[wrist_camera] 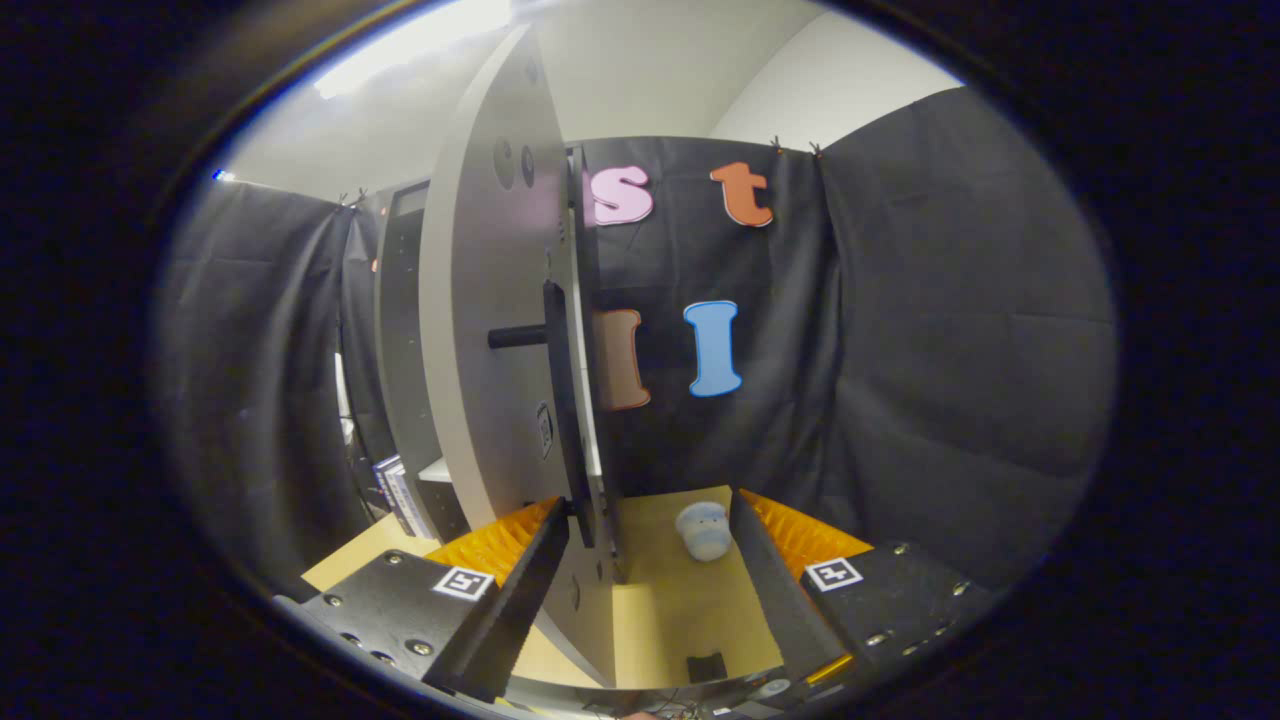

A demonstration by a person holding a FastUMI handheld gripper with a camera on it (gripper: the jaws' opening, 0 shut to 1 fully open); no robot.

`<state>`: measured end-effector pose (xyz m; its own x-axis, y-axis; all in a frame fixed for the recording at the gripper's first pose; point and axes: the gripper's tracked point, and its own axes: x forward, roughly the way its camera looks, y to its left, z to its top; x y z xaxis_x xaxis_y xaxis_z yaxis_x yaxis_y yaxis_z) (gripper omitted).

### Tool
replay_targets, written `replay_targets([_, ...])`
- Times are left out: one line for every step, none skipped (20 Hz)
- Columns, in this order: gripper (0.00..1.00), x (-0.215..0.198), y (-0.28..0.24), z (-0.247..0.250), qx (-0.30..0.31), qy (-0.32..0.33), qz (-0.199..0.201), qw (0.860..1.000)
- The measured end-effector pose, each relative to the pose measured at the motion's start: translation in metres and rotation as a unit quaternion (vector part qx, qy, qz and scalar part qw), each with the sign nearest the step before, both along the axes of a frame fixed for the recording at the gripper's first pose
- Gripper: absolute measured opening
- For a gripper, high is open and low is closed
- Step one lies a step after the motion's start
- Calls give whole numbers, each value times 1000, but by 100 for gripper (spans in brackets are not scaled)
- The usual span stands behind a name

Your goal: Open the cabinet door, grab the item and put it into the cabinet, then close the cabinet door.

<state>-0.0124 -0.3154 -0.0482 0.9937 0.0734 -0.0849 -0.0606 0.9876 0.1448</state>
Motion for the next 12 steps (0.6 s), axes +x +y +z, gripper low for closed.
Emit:
replay_targets([97, 1, 3, 0, 4, -2, 10, 1000])
replay_targets([97, 2, 7, 0, 8, -2, 21, 1000])
replay_targets([97, 1, 12, 0, 11, -3, 31, 999])
replay_targets([97, 2, 18, 1, 13, -4, 42, 999])
replay_targets([98, 1, 24, 1, 17, -5, 54, 998])
replay_targets([97, 1, 34, 1, 20, -4, 65, 998])
replay_targets([97, 1, 42, 2, 25, -4, 76, 997])
replay_targets([97, 2, 49, 1, 29, -4, 88, 996])
replay_targets([97, 2, 58, 1, 34, -4, 99, 994])
replay_targets([97, 2, 68, 0, 38, -2, 111, 993])
replay_targets([97, 3, 77, 1, 44, -1, 123, 991])
replay_targets([97, 6, 87, 1, 46, 2, 134, 990])
